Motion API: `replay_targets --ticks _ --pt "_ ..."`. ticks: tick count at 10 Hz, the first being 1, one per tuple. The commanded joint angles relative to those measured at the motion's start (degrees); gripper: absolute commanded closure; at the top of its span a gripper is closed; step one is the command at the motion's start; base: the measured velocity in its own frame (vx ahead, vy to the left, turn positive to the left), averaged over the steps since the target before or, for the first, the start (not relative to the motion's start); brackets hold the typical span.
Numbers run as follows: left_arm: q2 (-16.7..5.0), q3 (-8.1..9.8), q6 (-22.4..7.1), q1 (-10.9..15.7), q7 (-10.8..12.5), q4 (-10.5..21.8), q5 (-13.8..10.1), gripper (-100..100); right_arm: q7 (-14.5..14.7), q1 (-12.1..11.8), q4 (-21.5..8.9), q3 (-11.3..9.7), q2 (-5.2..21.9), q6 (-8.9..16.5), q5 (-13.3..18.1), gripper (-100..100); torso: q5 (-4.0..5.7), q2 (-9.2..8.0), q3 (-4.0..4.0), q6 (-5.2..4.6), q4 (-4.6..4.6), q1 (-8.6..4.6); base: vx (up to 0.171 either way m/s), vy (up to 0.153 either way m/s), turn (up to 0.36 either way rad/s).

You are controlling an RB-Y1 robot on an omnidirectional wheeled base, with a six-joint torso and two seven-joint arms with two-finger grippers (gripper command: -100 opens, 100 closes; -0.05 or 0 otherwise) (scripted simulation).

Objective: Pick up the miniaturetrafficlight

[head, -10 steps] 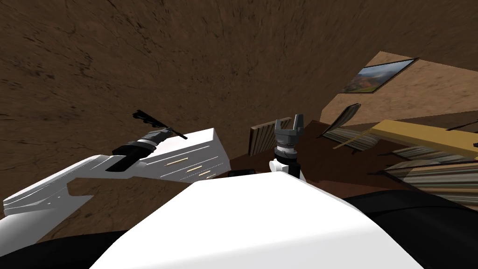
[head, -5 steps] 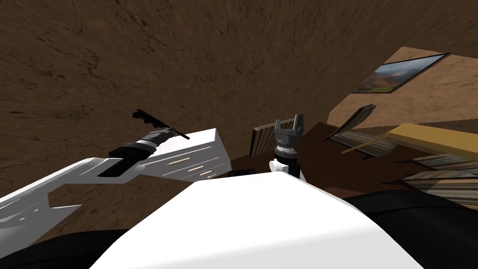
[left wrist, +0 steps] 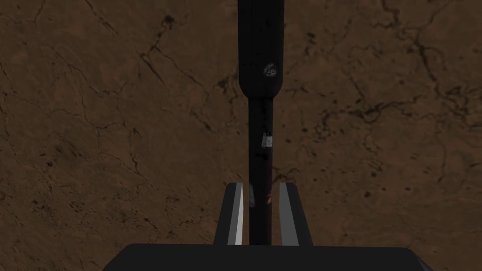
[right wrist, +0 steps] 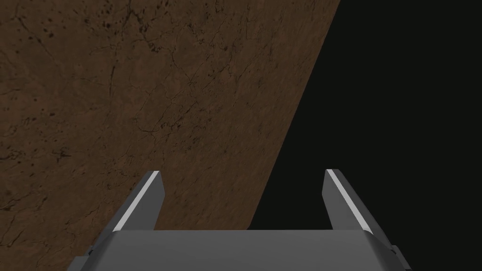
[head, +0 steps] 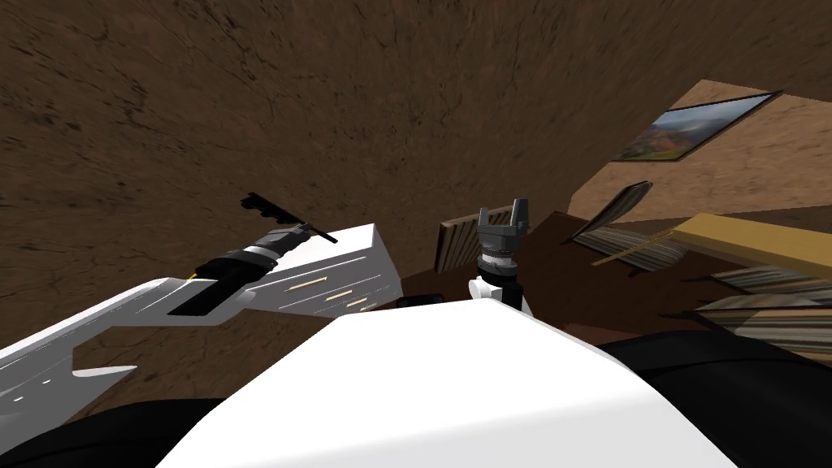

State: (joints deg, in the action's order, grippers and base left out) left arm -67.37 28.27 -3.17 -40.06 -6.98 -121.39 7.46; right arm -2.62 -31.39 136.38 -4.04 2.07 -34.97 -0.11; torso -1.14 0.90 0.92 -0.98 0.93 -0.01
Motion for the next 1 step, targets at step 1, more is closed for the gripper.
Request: replay_targets --ticks 1 --pt "0.0 0.0 0.0 0.0 0.0 0.0 0.0 0 0.0 0.0 0.0 0.0 0.0 0.0 0.0 0 0.0 0.0 0.0 0.0 0.0 0.0 0.0 0.0 0.0"
